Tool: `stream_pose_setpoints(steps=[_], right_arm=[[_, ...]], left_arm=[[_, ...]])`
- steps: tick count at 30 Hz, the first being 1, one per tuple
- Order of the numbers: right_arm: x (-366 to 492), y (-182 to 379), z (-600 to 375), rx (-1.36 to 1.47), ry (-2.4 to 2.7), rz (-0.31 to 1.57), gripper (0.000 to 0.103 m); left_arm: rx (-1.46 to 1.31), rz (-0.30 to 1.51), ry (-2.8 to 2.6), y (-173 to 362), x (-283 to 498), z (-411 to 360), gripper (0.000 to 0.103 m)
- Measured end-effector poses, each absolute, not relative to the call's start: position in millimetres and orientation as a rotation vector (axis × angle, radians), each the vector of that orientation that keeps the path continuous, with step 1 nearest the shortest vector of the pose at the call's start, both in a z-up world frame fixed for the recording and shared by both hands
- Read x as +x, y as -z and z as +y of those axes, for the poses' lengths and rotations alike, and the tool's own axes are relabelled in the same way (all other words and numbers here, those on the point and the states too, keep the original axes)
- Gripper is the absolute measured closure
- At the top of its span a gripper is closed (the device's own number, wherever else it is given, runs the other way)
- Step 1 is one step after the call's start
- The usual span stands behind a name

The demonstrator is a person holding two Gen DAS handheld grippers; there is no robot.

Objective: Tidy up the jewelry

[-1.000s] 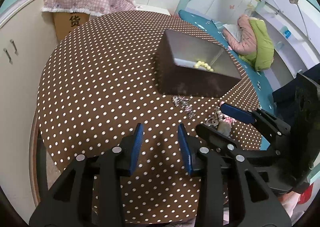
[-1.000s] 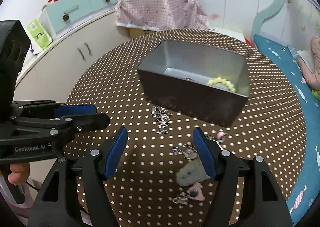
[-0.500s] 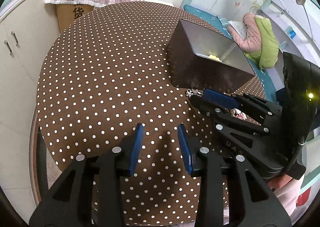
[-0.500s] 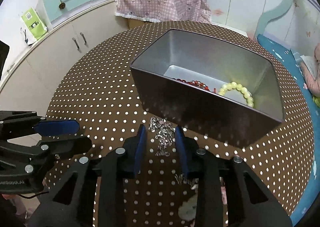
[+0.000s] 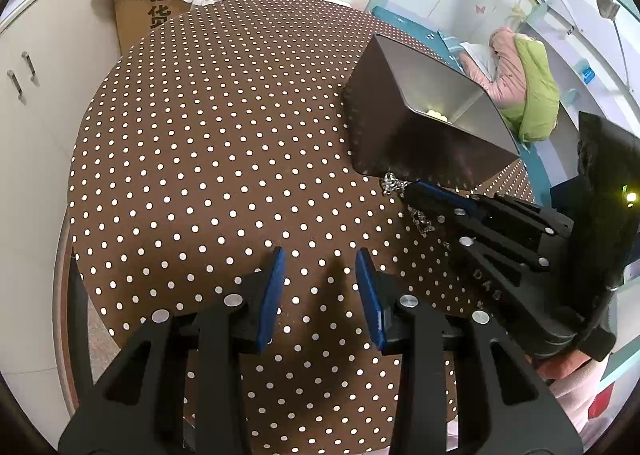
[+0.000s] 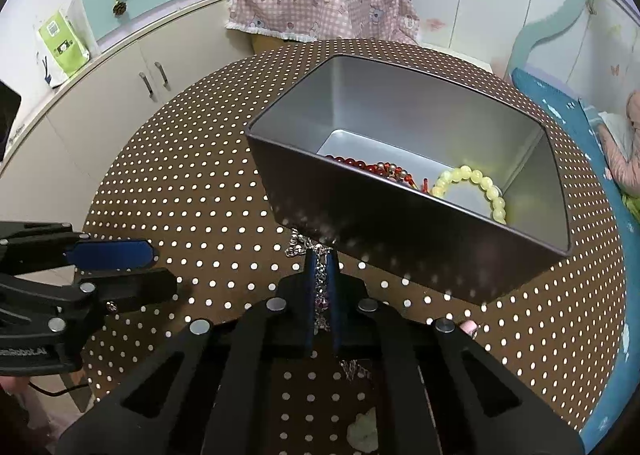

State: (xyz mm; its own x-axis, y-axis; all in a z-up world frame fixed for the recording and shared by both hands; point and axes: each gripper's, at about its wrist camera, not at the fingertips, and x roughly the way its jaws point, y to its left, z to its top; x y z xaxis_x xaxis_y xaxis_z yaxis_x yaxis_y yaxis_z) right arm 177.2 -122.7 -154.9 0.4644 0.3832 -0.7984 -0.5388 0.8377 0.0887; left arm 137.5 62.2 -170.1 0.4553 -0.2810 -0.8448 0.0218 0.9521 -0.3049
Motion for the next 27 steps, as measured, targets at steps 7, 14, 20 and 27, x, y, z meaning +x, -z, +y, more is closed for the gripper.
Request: stream_pose_setpoints(steps=[7,14,20,27], right_arm=[[171,133,-136,-0.129,-0.578,0.889,0.1],[161,108,-150,-0.078,-0.59,0.822,0.1],[154,89,-162,-0.045,-0.598,0.766,0.1],[147,70,-180,-0.005,-0.59,0.706,0.1]], left_arm=[[-0.268,1.08,0.189,166,134,57,0.066],[-0.251,1.071,0.207,158,135,46,0.066],[-0.232,1.067,0.227,154,138,31,0.066],[-0.201,1.067,0.256,151,145,10,0.066]])
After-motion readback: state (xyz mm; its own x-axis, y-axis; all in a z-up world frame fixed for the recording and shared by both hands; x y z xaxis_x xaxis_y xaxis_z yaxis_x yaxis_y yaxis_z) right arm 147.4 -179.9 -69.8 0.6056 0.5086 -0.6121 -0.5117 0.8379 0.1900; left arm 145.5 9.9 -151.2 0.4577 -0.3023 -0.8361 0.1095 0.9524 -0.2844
